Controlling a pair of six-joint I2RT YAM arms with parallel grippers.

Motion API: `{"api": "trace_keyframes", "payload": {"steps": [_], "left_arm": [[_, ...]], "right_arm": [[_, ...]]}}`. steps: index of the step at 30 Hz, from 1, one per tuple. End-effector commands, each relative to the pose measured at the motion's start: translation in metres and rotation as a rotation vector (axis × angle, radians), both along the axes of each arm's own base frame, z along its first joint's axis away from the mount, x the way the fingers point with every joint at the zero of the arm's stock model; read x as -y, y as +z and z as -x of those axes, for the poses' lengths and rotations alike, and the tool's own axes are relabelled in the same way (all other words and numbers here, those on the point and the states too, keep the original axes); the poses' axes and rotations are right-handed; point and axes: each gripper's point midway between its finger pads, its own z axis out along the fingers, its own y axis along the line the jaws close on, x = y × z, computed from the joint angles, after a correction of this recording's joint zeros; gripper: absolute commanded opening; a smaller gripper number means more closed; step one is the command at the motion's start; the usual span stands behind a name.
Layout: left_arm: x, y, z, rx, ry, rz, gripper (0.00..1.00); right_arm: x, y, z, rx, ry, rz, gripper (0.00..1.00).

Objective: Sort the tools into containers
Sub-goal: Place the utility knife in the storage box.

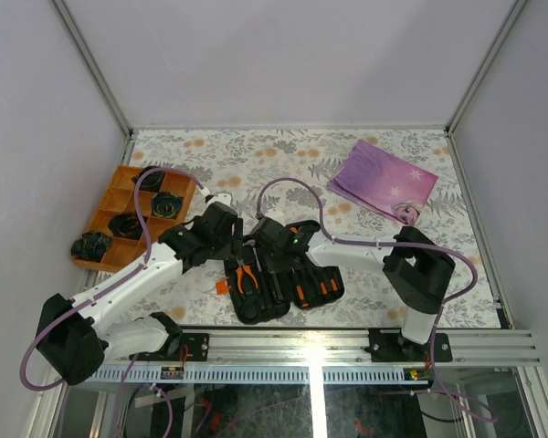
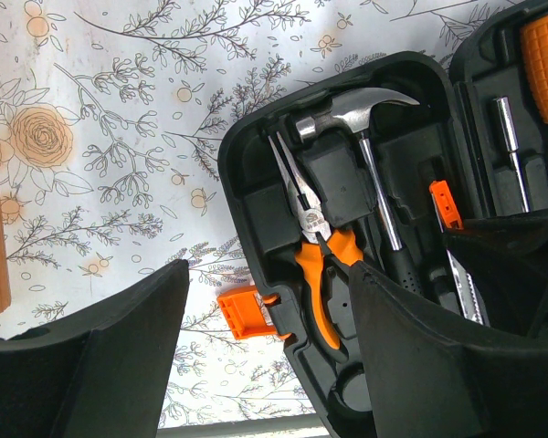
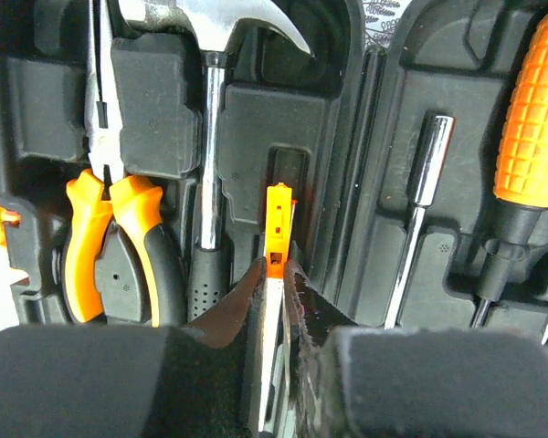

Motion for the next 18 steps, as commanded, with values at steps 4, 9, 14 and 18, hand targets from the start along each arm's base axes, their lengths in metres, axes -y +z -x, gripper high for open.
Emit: {"api": "trace_keyframes", "payload": {"steps": [4, 9, 14, 18], "left_arm": [[0.004, 0.009, -0.008, 0.046, -0.003, 0.01, 0.69], [0.004, 0.009, -0.008, 0.045, -0.003, 0.01, 0.69], [0.004, 0.008, -0.008, 0.044, -0.003, 0.008, 0.69], [0.004, 0.008, -0.008, 0.04, -0.003, 0.007, 0.69]], "right_arm": [[-0.006, 0.003, -0.006, 0.018, 0.011, 0.026, 0.13], [-0.005, -0.003, -0.004, -0.004, 0.017, 0.054, 0.14], [-0.001, -0.012, 0.002, -0.044, 0.023, 0.101, 0.12], [0.004, -0.021, 0.008, -0.086, 0.035, 0.145, 0.11]]}}
